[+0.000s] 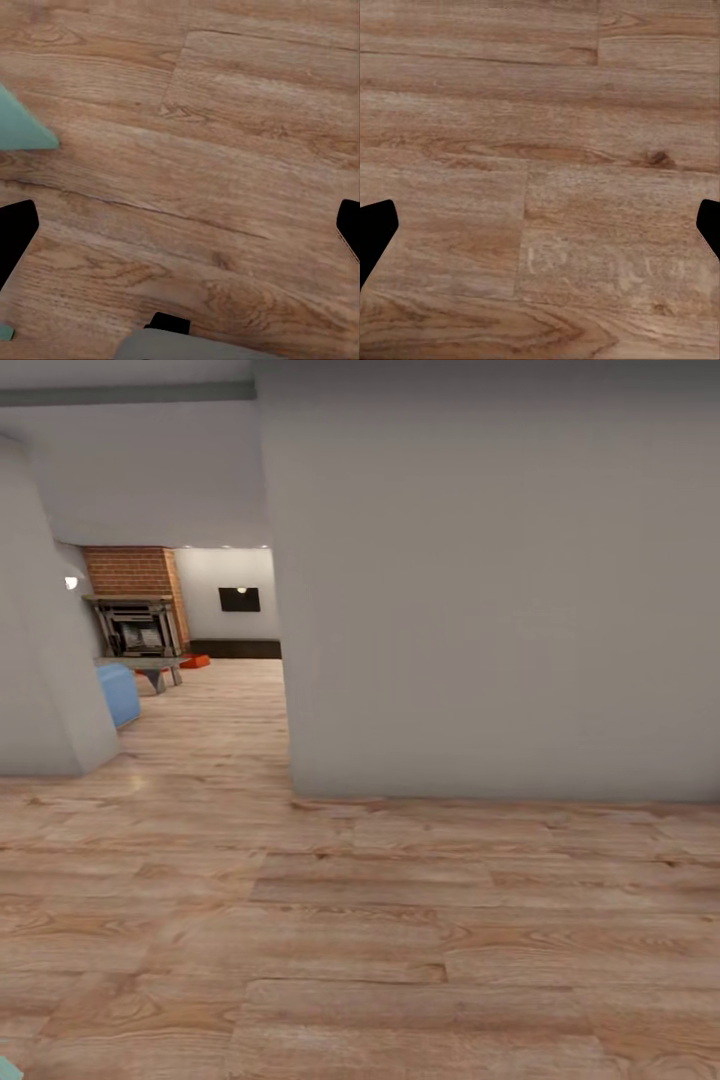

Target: Move the two storage containers from the living room to the garage. In the garage, place one container on the floor and stack the other container on top of it (either order is fine).

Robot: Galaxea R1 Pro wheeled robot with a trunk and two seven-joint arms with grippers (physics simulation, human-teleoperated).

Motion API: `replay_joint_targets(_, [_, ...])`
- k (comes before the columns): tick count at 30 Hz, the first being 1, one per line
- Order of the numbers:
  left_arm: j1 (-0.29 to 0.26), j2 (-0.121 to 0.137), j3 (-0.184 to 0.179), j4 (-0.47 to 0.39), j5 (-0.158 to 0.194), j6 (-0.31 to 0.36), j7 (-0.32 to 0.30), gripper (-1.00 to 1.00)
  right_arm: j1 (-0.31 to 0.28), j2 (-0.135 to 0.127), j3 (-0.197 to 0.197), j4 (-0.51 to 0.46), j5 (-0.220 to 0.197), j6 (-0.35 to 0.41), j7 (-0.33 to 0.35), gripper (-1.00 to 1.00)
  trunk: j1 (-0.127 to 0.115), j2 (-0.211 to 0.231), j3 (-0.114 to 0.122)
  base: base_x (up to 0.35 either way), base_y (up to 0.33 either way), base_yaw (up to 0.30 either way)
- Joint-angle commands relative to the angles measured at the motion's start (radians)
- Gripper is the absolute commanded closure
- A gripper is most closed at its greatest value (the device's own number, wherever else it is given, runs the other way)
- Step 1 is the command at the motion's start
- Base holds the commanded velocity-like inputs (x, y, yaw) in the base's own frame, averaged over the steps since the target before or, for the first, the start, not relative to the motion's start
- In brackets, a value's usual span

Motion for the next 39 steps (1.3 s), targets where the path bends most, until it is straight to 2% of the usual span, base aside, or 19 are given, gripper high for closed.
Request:
replay_joint_targets(1, [-0.001,0.000,0.008,0.003,-0.008,-0.005,0.002,-1.00,0.000,0.000,-0.002,-0.002,0.005,-0.001,0.000,-1.00,0.001,0.000,-0.001,0.327,0.000,0.000])
replay_joint_targets(11, [-0.001,0.002,0.008,0.003,-0.008,-0.005,0.004,-1.00,0.000,0.000,-0.002,-0.002,0.005,0.000,0.000,-1.00,0.001,0.000,-0.001,0.327,0.000,0.007])
replay_joint_targets(21, [-0.001,0.003,0.008,0.003,-0.008,-0.005,0.004,-1.00,0.000,0.000,-0.002,-0.002,0.005,-0.001,-0.001,-1.00,0.001,0.000,-0.001,0.327,0.000,0.163])
replay_joint_targets(39, [-0.002,0.005,0.008,0.003,-0.008,-0.005,0.004,-1.00,0.000,0.000,-0.003,-0.002,0.004,-0.001,0.000,-1.00,0.001,0.000,-0.001,0.327,0.000,0.005])
